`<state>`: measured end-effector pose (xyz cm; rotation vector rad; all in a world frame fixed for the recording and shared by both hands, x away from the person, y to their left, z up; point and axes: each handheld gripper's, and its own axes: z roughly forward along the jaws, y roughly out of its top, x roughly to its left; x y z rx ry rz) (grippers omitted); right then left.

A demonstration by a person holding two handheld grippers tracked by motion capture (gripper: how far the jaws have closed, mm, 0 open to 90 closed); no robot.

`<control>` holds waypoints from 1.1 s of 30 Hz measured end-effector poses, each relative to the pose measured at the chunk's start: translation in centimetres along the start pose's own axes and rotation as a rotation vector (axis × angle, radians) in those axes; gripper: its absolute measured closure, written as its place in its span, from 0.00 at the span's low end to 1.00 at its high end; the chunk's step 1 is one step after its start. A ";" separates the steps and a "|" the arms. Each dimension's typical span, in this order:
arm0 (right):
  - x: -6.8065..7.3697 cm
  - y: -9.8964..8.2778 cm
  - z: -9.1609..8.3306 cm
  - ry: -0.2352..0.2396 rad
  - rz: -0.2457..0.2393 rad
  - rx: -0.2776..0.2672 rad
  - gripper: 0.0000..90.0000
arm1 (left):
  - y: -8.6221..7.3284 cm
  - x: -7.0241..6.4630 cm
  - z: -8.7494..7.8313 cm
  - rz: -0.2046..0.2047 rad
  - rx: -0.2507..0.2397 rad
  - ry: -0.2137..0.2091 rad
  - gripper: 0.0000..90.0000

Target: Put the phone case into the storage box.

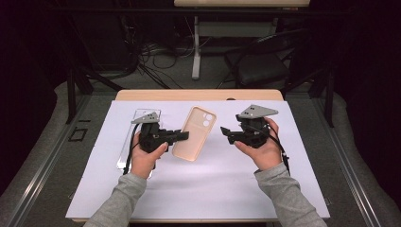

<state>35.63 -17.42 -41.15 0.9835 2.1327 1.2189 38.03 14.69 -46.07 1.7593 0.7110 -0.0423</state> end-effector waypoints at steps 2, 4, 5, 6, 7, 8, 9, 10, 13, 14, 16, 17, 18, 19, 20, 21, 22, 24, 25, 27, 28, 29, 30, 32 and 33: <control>-0.1 0.0 0.0 0.001 0.008 -0.009 0.32 | 0.0 0.0 -0.1 0.002 -0.004 0.000 0.89; 0.0 0.1 0.1 -0.003 0.017 -0.021 0.30 | -0.1 -0.1 -0.3 0.002 -0.017 0.006 0.89; 0.0 0.2 0.1 -0.003 0.021 -0.027 0.29 | -0.1 -0.1 -0.4 0.001 -0.020 0.007 0.89; 0.0 0.2 0.2 0.000 0.026 -0.027 0.28 | -0.1 -0.1 -0.5 -0.002 -0.025 0.009 0.89; 0.0 0.2 0.2 0.004 0.034 -0.029 0.27 | -0.2 -0.1 -0.6 -0.003 -0.034 0.012 0.89; 0.1 0.2 0.3 0.008 0.041 -0.032 0.26 | -0.2 -0.1 -0.6 -0.004 -0.035 0.013 0.89; 0.1 0.2 0.4 0.014 0.051 -0.038 0.25 | -0.3 -0.1 -0.7 -0.008 -0.037 0.015 0.89; 0.1 0.2 0.5 0.021 0.061 -0.040 0.25 | -0.3 -0.1 -0.6 -0.009 -0.040 0.016 0.89; 0.1 0.1 0.8 0.043 0.087 -0.051 0.24 | -0.4 -0.1 -0.6 -0.009 -0.043 0.015 0.89; 0.2 0.1 0.9 0.053 0.094 -0.056 0.24 | -0.4 -0.1 -0.7 -0.007 -0.045 0.014 0.89; 0.2 -0.1 1.0 0.065 0.105 -0.053 0.24 | -0.4 0.0 -0.7 -0.006 -0.050 0.016 0.89; 0.2 -0.2 1.1 0.067 0.106 -0.060 0.24 | -0.5 0.0 -0.8 -0.008 -0.055 0.016 0.89; 0.2 -0.3 1.1 0.073 0.113 -0.060 0.24 | -0.5 0.0 -0.8 -0.011 -0.060 0.014 0.89; 0.2 -0.4 1.2 0.082 0.118 -0.064 0.24 | -0.5 0.0 -0.8 -0.015 -0.066 0.010 0.89; 0.2 -0.6 1.2 0.087 0.126 -0.066 0.24 | -0.5 0.0 -0.8 -0.017 -0.068 0.009 0.89; 0.2 -0.6 1.3 0.091 0.124 -0.065 0.24 | -0.6 0.0 -0.8 -0.018 -0.073 0.009 0.89; 0.1 -0.7 1.3 0.097 0.129 -0.072 0.24 | -0.6 0.0 -0.8 -0.019 -0.079 0.011 0.89; -0.1 -1.0 1.3 0.117 0.158 -0.095 0.26 | -0.7 -0.1 -0.8 -0.018 -0.083 0.011 0.89; -0.2 -1.1 1.3 0.134 0.177 -0.105 0.26 | -0.7 -0.1 -0.8 -0.017 -0.084 0.012 0.89; -0.3 -1.3 1.3 0.149 0.194 -0.116 0.26 | -0.8 -0.1 -0.8 -0.021 -0.094 0.011 0.89; -0.4 -1.4 1.3 0.150 0.195 -0.116 0.26 | -0.8 -0.1 -0.8 -0.022 -0.097 0.011 0.89; -0.4 -1.4 1.3 0.153 0.196 -0.116 0.27 | -0.9 0.0 -0.8 -0.023 -0.098 0.011 0.89; -0.4 -1.5 1.3 0.161 0.204 -0.130 0.28 | -0.9 0.0 -0.8 -0.025 -0.101 0.011 0.89; -0.4 -1.6 1.2 0.190 0.238 -0.149 0.29 | -0.9 0.0 -0.8 -0.030 -0.107 0.007 0.89; -0.4 -1.6 1.2 0.207 0.248 -0.157 0.30 | -0.9 0.0 -0.8 -0.033 -0.110 0.005 0.89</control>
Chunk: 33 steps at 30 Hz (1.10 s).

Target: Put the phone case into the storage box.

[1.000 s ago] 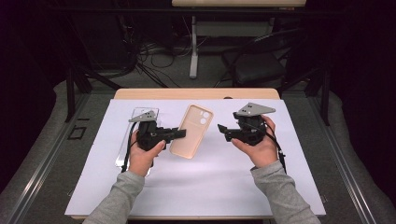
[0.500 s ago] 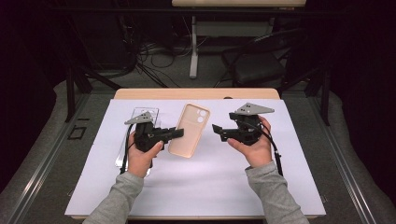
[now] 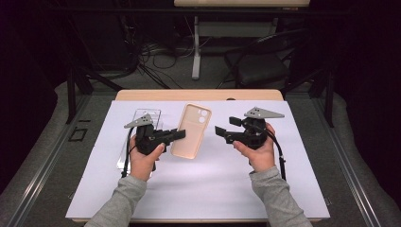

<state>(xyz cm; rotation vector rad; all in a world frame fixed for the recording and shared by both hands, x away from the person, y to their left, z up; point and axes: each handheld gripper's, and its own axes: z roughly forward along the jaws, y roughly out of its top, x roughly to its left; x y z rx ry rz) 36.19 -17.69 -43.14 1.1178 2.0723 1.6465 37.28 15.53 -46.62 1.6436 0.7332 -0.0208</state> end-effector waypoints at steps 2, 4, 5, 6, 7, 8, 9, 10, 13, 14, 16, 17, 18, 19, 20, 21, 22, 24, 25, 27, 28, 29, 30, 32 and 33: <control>0.0 -0.1 0.0 0.025 0.025 -0.017 0.32 | -0.1 0.0 0.0 -0.005 -0.008 -0.001 0.89; 0.0 -0.1 -0.1 0.042 0.042 -0.027 0.33 | -0.1 -0.1 0.0 -0.011 -0.015 -0.006 0.89; 0.1 -0.1 -0.1 0.050 0.044 -0.031 0.34 | -0.2 -0.1 0.0 -0.016 -0.016 -0.007 0.89; 0.1 -0.2 -0.1 0.053 0.048 -0.032 0.35 | -0.2 -0.1 0.0 -0.019 -0.018 -0.008 0.89; 0.1 -0.2 -0.1 0.055 0.044 -0.032 0.35 | -0.2 -0.2 0.1 -0.020 -0.020 -0.007 0.89; 0.2 -0.2 -0.1 0.057 0.042 -0.026 0.36 | -0.3 -0.2 0.1 -0.021 -0.022 -0.007 0.89; 0.3 -0.3 0.0 0.060 0.047 -0.024 0.37 | -0.3 -0.2 0.1 -0.024 -0.026 -0.009 0.89; 0.3 -0.3 0.0 0.066 0.047 -0.020 0.37 | -0.3 -0.1 0.1 -0.026 -0.029 -0.012 0.89; 0.5 -0.5 0.1 0.079 0.049 -0.026 0.40 | -0.4 -0.2 0.1 -0.037 -0.042 -0.016 0.89; 0.5 -0.5 0.1 0.081 0.049 -0.028 0.41 | -0.4 -0.2 0.1 -0.038 -0.043 -0.017 0.89; 0.5 -0.5 0.2 0.095 0.057 -0.022 0.42 | -0.5 -0.2 0.2 -0.039 -0.043 -0.021 0.89; 0.6 -0.6 0.3 0.101 0.061 -0.020 0.42 | -0.5 -0.3 0.2 -0.041 -0.046 -0.023 0.89; 0.6 -0.6 0.3 0.103 0.057 -0.019 0.42 | -0.5 -0.3 0.2 -0.043 -0.046 -0.026 0.89; 0.6 -0.7 0.4 0.104 0.061 -0.017 0.42 | -0.6 -0.3 0.3 -0.042 -0.046 -0.026 0.89; 0.6 -0.7 0.5 0.107 0.065 -0.012 0.42 | -0.6 -0.3 0.3 -0.043 -0.046 -0.027 0.89; 0.7 -0.8 0.6 0.110 0.072 -0.007 0.42 | -0.6 -0.4 0.3 -0.042 -0.045 -0.029 0.89; 0.7 -0.9 0.7 0.114 0.074 -0.001 0.42 | -0.6 -0.4 0.3 -0.040 -0.047 -0.029 0.89; 0.9 -1.1 0.9 0.120 0.077 0.004 0.42 | -0.6 -0.4 0.3 -0.040 -0.053 -0.030 0.89; 0.9 -1.2 1.0 0.124 0.085 0.009 0.42 | -0.6 -0.5 0.3 -0.040 -0.054 -0.032 0.89; 0.9 -1.4 1.2 0.133 0.104 0.020 0.42 | -0.7 -0.5 0.4 -0.042 -0.055 -0.035 0.89; 0.9 -1.5 1.3 0.132 0.109 0.024 0.42 | -0.7 -0.5 0.4 -0.043 -0.053 -0.037 0.89; 0.9 -1.5 1.3 0.129 0.113 0.029 0.42 | -0.7 -0.5 0.4 -0.044 -0.055 -0.036 0.89; 0.9 -1.6 1.4 0.129 0.119 0.026 0.43 | -0.8 -0.5 0.4 -0.042 -0.055 -0.036 0.89; 0.9 -1.7 1.4 0.143 0.124 0.028 0.45 | -0.8 -0.6 0.5 -0.044 -0.056 -0.038 0.89; 1.0 -1.7 1.4 0.150 0.130 0.031 0.46 | -0.8 -0.6 0.5 -0.043 -0.058 -0.038 0.89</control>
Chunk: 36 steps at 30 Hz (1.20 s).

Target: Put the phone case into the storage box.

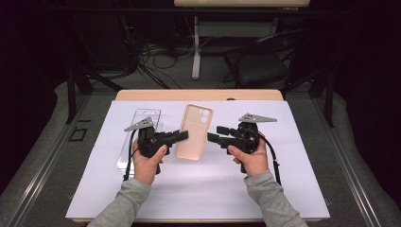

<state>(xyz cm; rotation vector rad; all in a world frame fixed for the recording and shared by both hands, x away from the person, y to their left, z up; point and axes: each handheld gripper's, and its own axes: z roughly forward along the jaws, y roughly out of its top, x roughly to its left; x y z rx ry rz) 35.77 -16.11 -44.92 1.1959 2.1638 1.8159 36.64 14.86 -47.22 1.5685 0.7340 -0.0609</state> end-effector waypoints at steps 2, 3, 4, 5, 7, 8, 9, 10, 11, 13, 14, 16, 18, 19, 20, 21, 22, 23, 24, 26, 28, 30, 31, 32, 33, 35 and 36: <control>0.1 -0.1 0.1 0.005 -0.006 0.006 0.46 | 0.0 0.0 0.0 0.001 -0.002 0.000 0.89; 0.2 -0.1 0.2 0.008 -0.005 0.009 0.47 | 0.0 0.0 0.0 0.001 -0.003 0.000 0.89; 0.2 -0.1 0.2 0.009 -0.006 0.011 0.47 | 0.0 0.0 0.0 0.001 -0.005 -0.001 0.89; 0.2 -0.2 0.2 0.012 -0.006 0.010 0.48 | -0.1 0.0 0.0 0.000 -0.007 -0.002 0.89; 0.2 -0.2 0.3 0.022 0.007 -0.002 0.50 | -0.1 0.0 0.0 -0.002 -0.009 -0.002 0.90; 0.2 -0.3 0.3 0.031 0.015 -0.007 0.52 | -0.1 0.0 0.0 -0.003 -0.011 -0.003 0.89; 0.1 -0.3 0.3 0.040 0.024 -0.011 0.53 | -0.1 0.0 0.0 -0.004 -0.010 -0.005 0.89; 0.1 -0.4 0.3 0.044 0.031 -0.009 0.53 | -0.1 0.0 0.0 -0.005 -0.011 -0.006 0.89; 0.1 -0.4 0.4 0.047 0.033 -0.010 0.54 | -0.1 0.0 0.0 -0.005 -0.011 -0.006 0.89; 0.1 -0.5 0.4 0.056 0.033 -0.013 0.55 | -0.2 -0.1 0.0 -0.006 -0.013 -0.008 0.89; 0.1 -0.5 0.5 0.059 0.034 -0.019 0.55 | -0.2 -0.1 0.1 -0.008 -0.014 -0.010 0.90; 0.1 -0.6 0.6 0.063 0.045 -0.019 0.55 | -0.2 -0.1 0.1 -0.007 -0.011 -0.014 0.89; -0.1 -0.7 0.7 0.066 0.058 -0.013 0.58 | -0.2 -0.1 0.1 -0.010 -0.011 -0.018 0.89; -0.1 -0.8 0.6 0.068 0.065 -0.007 0.58 | -0.2 -0.1 0.1 -0.012 -0.011 -0.020 0.89; -0.1 -0.8 0.7 0.072 0.072 -0.002 0.59 | -0.3 -0.1 0.2 -0.013 -0.012 -0.023 0.89; -0.2 -0.8 0.7 0.073 0.078 0.001 0.60 | -0.3 -0.1 0.2 -0.013 -0.013 -0.022 0.89; -0.2 -0.9 0.7 0.076 0.083 -0.002 0.61 | -0.3 -0.2 0.2 -0.013 -0.013 -0.022 0.89; -0.2 -0.9 0.7 0.079 0.085 -0.006 0.62 | -0.3 -0.2 0.2 -0.013 -0.014 -0.021 0.89; -0.3 -0.9 0.7 0.089 0.094 -0.004 0.62 | -0.4 -0.2 0.2 -0.012 -0.015 -0.022 0.89; -0.2 -1.0 0.8 0.101 0.110 0.004 0.64 | -0.4 -0.3 0.3 -0.011 -0.013 -0.023 0.89; -0.2 -1.1 0.8 0.110 0.110 0.004 0.64 | -0.4 -0.3 0.3 -0.014 -0.013 -0.024 0.89; -0.1 -1.1 0.9 0.105 0.109 0.013 0.63 | -0.4 -0.4 0.4 -0.015 -0.012 -0.029 0.89; -0.1 -1.1 0.9 0.101 0.108 0.016 0.63 | -0.4 -0.4 0.4 -0.014 -0.012 -0.029 0.89; -0.1 -1.2 1.0 0.102 0.111 0.018 0.63 | -0.4 -0.4 0.4 -0.013 -0.013 -0.028 0.89; -0.1 -1.2 1.0 0.105 0.117 0.022 0.64 | -0.5 -0.4 0.4 -0.013 -0.015 -0.029 0.89; -0.1 -1.2 1.0 0.106 0.115 0.021 0.64 | -0.5 -0.4 0.4 -0.010 -0.013 -0.031 0.89; -0.1 -1.2 1.0 0.104 0.112 0.019 0.65 | -0.5 -0.4 0.4 -0.010 -0.013 -0.032 0.89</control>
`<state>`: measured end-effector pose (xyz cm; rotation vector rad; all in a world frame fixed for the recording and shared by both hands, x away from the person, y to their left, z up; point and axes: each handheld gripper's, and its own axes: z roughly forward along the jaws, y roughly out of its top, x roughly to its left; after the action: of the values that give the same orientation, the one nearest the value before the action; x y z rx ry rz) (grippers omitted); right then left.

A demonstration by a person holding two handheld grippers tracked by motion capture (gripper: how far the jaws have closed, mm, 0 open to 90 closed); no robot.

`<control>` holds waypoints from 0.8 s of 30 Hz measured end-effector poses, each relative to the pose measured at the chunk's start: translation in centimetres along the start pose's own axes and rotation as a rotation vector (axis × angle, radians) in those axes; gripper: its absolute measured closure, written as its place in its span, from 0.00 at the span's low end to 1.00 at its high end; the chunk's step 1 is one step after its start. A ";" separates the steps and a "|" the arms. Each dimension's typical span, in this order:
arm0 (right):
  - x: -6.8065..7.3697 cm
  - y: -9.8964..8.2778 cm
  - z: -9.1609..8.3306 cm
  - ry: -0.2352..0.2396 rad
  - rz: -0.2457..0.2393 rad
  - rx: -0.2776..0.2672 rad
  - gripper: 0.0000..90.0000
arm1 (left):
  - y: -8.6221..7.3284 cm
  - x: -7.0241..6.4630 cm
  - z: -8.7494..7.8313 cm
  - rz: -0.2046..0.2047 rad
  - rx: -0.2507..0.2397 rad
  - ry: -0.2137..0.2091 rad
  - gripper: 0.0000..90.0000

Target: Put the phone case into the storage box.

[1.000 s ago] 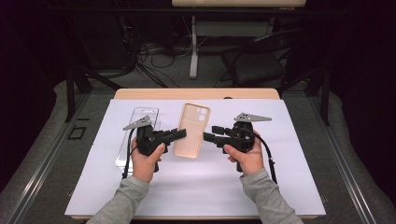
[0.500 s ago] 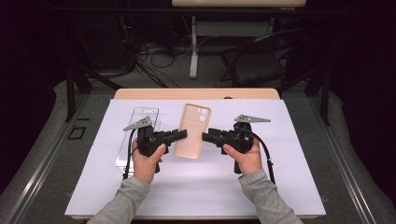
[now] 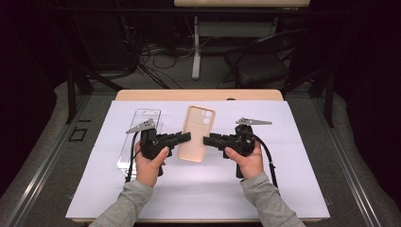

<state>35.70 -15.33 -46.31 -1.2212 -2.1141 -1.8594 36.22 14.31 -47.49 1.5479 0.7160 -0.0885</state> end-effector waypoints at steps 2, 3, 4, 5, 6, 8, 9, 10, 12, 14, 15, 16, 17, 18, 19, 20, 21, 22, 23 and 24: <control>0.0 0.0 0.0 0.006 0.000 -0.001 0.68 | 0.0 -0.1 0.0 -0.001 -0.002 0.004 0.89; 0.0 0.0 0.0 0.006 0.003 0.002 0.68 | 0.0 -0.1 0.0 0.000 -0.003 0.004 0.89; 0.0 -0.1 0.0 0.006 0.004 -0.004 0.70 | 0.0 -0.1 0.0 0.000 0.000 -0.001 0.89; 0.0 -0.1 0.0 0.010 0.009 -0.004 0.71 | -0.1 -0.1 0.1 0.001 -0.001 -0.002 0.89; 0.0 -0.1 0.1 0.014 0.012 -0.002 0.72 | -0.1 -0.1 0.1 0.002 -0.001 -0.002 0.89; -0.1 -0.2 0.1 0.015 0.019 -0.002 0.74 | -0.1 -0.2 0.1 0.001 0.003 -0.005 0.89; -0.1 -0.2 0.1 0.015 0.021 0.001 0.74 | -0.1 -0.2 0.1 0.002 0.001 -0.005 0.89; -0.1 -0.2 0.2 0.019 0.022 0.003 0.75 | -0.1 -0.2 0.2 0.000 0.002 -0.005 0.90; -0.1 -0.3 0.2 0.020 0.021 0.000 0.76 | -0.1 -0.2 0.2 0.000 0.004 -0.006 0.89; 0.0 -0.3 0.3 0.022 0.020 0.001 0.77 | -0.2 -0.2 0.2 -0.001 0.006 -0.006 0.89; 0.0 -0.3 0.3 0.023 0.018 0.000 0.78 | -0.2 -0.2 0.2 -0.001 0.006 -0.007 0.89; 0.0 -0.4 0.3 0.023 0.020 0.002 0.79 | -0.2 -0.2 0.3 0.000 0.006 -0.007 0.89; 0.0 -0.4 0.3 0.023 0.021 -0.001 0.79 | -0.2 -0.2 0.3 -0.001 0.005 -0.007 0.89; 0.0 -0.4 0.3 0.024 0.025 -0.001 0.80 | -0.2 -0.2 0.3 -0.003 0.005 -0.008 0.89; 0.0 -0.4 0.3 0.025 0.027 -0.001 0.81 | -0.2 -0.3 0.3 -0.003 0.005 -0.009 0.89; 0.0 -0.4 0.3 0.026 0.028 -0.001 0.82 | -0.2 -0.3 0.3 -0.004 0.005 -0.009 0.89; 0.0 -0.4 0.3 0.026 0.028 -0.002 0.82 | -0.2 -0.3 0.3 -0.004 0.006 -0.009 0.89; 0.0 -0.4 0.3 0.027 0.030 -0.004 0.83 | -0.2 -0.3 0.3 -0.005 0.006 -0.011 0.89; -0.1 -0.5 0.3 0.028 0.034 -0.004 0.83 | -0.2 -0.3 0.3 -0.005 0.006 -0.011 0.89; -0.1 -0.5 0.3 0.032 0.037 -0.005 0.84 | -0.2 -0.3 0.3 -0.005 0.004 -0.012 0.89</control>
<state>35.63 -15.11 -46.81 -1.2155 -2.0571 -1.8577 35.97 13.87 -47.59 1.5485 0.7108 -0.1031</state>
